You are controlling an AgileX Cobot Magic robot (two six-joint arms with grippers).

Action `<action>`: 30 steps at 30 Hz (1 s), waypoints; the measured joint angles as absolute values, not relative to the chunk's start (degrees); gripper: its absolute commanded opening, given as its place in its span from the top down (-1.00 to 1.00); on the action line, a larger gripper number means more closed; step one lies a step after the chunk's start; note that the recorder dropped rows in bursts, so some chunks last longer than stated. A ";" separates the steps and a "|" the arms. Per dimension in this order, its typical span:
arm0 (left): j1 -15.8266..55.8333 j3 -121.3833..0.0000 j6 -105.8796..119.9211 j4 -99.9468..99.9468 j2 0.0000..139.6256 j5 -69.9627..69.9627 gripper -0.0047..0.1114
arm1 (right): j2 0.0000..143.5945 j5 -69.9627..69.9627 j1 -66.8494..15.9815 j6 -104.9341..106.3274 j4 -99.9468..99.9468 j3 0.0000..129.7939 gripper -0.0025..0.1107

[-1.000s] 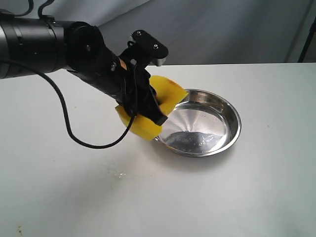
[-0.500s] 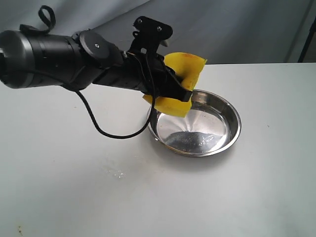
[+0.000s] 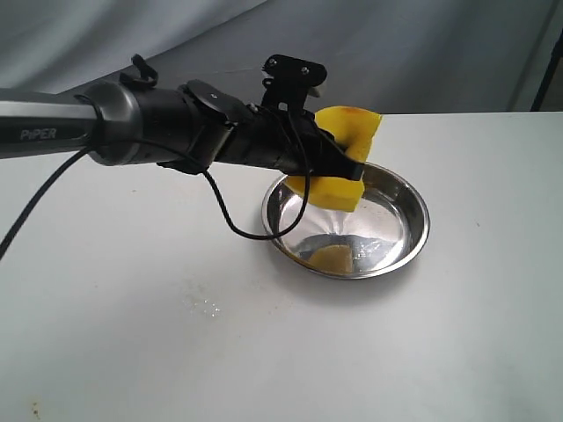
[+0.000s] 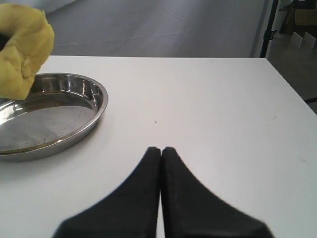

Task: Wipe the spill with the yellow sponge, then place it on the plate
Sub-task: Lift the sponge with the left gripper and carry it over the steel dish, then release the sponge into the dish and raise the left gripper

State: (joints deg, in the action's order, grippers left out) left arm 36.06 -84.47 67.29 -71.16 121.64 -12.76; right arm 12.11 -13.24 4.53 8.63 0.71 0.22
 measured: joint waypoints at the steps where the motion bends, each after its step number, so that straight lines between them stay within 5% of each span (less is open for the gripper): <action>1: 36.06 -85.16 67.39 -71.74 122.42 -13.14 0.92 | 12.11 -13.24 4.53 8.63 0.71 0.22 0.96; 7: 36.06 -86.16 67.52 -72.38 124.97 -16.90 0.89 | 12.11 -13.24 4.53 8.63 0.71 0.22 0.96; 10: 36.06 -86.16 67.86 -72.38 125.34 -17.54 0.67 | 12.11 -13.24 4.53 8.63 0.71 0.22 0.96; 13: 36.06 -86.20 67.90 -72.38 125.34 -17.65 0.29 | 12.11 -13.24 4.53 8.63 0.71 0.22 0.96; 17: 36.06 -86.20 68.03 -72.38 125.34 -18.01 -0.58 | 12.11 -13.24 4.53 8.63 0.71 0.22 0.96; 19: 36.06 -86.20 68.03 -72.38 125.34 -18.01 -0.85 | 12.11 -13.24 4.53 8.63 0.71 0.22 0.96; 30: 36.06 -86.20 72.99 -72.17 125.34 -16.20 -0.88 | 12.11 -13.24 4.53 8.63 0.71 0.22 0.96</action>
